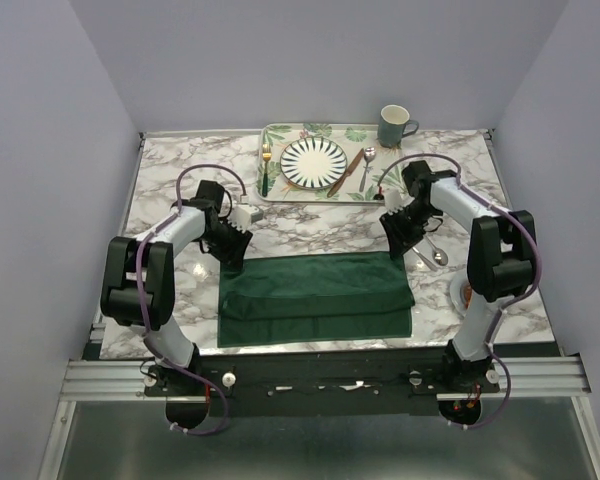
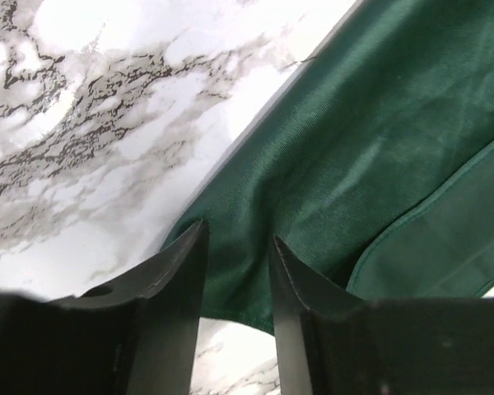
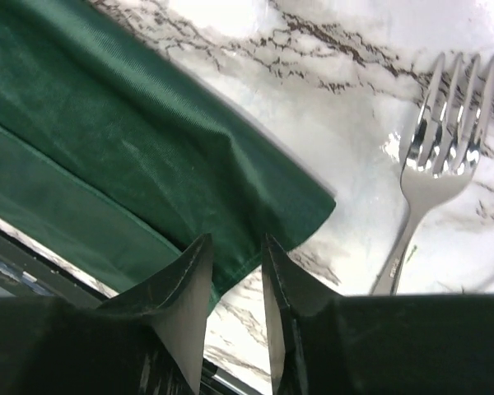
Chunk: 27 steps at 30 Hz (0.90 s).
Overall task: Fold the napkin into a case and place the utensils inside
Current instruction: Fold and flatten the napkin at the center of the board.
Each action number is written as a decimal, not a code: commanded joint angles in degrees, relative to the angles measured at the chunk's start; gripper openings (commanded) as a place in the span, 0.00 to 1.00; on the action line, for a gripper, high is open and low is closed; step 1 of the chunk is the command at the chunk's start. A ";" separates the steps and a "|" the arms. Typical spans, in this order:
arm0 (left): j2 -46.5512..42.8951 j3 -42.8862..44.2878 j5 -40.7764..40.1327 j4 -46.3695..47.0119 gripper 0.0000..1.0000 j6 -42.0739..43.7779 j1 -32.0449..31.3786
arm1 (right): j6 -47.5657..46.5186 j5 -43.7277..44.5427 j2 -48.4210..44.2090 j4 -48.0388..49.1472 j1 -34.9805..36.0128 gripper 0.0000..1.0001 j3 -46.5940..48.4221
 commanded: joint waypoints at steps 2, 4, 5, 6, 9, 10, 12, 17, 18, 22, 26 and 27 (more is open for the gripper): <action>5.10 2.43 -3.37 3.31 0.41 -2.53 1.35 | 2.26 3.11 4.77 3.24 1.30 0.35 2.07; 7.73 4.63 -4.16 3.66 0.39 -2.97 1.96 | 2.78 4.42 7.22 3.34 1.30 0.33 4.26; 8.53 5.42 -4.43 3.75 0.39 -3.49 2.23 | 3.40 4.86 8.11 3.34 1.30 0.32 5.31; 9.49 7.43 -4.43 3.75 0.38 -3.76 2.84 | 3.66 5.30 8.99 3.34 1.30 0.32 6.37; 12.75 11.65 -4.17 3.31 0.38 -4.64 3.46 | 4.19 6.27 12.50 2.29 1.30 0.31 11.11; 13.97 12.62 -4.17 2.79 0.38 -4.73 3.81 | 4.19 6.45 13.29 1.85 1.30 0.31 13.91; 14.95 15.34 -4.52 2.61 0.38 -5.34 4.07 | 4.54 6.36 14.62 0.71 1.30 0.31 16.30; 11.45 17.73 -1.89 -1.25 0.45 -3.86 5.65 | 3.76 2.86 11.20 -1.84 1.30 0.33 18.69; 10.13 17.21 -0.84 -2.13 0.50 -3.07 5.75 | 3.41 1.80 9.97 -2.98 1.30 0.35 18.16; 2.85 13.87 1.37 -8.80 0.61 1.77 5.92 | 2.35 -2.59 1.02 -5.19 1.30 0.47 11.93; -0.95 7.99 1.81 -9.88 0.66 3.97 5.83 | 2.70 -3.74 -2.16 -6.24 1.30 0.54 5.07; -1.30 5.97 1.55 -9.61 0.67 4.58 5.83 | 2.96 -3.75 -2.43 -6.07 1.30 0.54 3.93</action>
